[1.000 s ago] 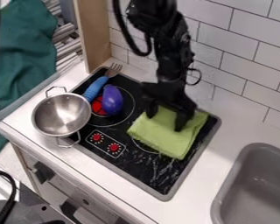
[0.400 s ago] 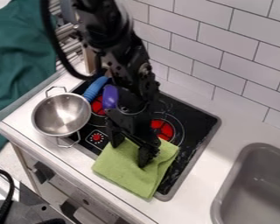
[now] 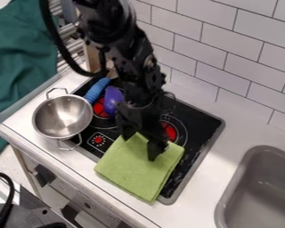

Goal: Move the green cloth on the bottom right corner of the stove

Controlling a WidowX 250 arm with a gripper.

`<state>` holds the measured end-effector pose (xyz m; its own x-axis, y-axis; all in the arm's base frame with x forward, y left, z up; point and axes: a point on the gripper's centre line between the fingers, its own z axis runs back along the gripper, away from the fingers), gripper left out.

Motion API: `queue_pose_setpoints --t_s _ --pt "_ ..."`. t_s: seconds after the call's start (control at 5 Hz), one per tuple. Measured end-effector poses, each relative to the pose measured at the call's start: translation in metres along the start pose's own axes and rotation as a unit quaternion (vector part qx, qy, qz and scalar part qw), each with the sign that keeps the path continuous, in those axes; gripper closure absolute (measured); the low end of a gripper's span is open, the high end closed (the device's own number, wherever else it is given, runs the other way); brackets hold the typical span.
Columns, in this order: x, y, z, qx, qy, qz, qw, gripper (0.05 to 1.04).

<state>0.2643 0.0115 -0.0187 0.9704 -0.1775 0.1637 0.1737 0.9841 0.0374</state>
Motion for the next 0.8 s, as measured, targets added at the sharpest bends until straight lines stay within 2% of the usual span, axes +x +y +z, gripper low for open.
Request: queue_pose_setpoints --t_s 0.2,0.4,0.6,0.8 --pt "0.033 -0.005 0.038 0.016 -0.046 -0.027 0.9984 0.073" --pt "0.038 -0.003 0.062 0.023 -0.033 0.015 0.9991 0.073" --pt "0.036 -0.007 0.072 -0.002 -0.024 0.058 0.998 0.073" --pt "0.035 -0.004 0.074 -0.004 -0.006 0.085 0.9964 0.073"
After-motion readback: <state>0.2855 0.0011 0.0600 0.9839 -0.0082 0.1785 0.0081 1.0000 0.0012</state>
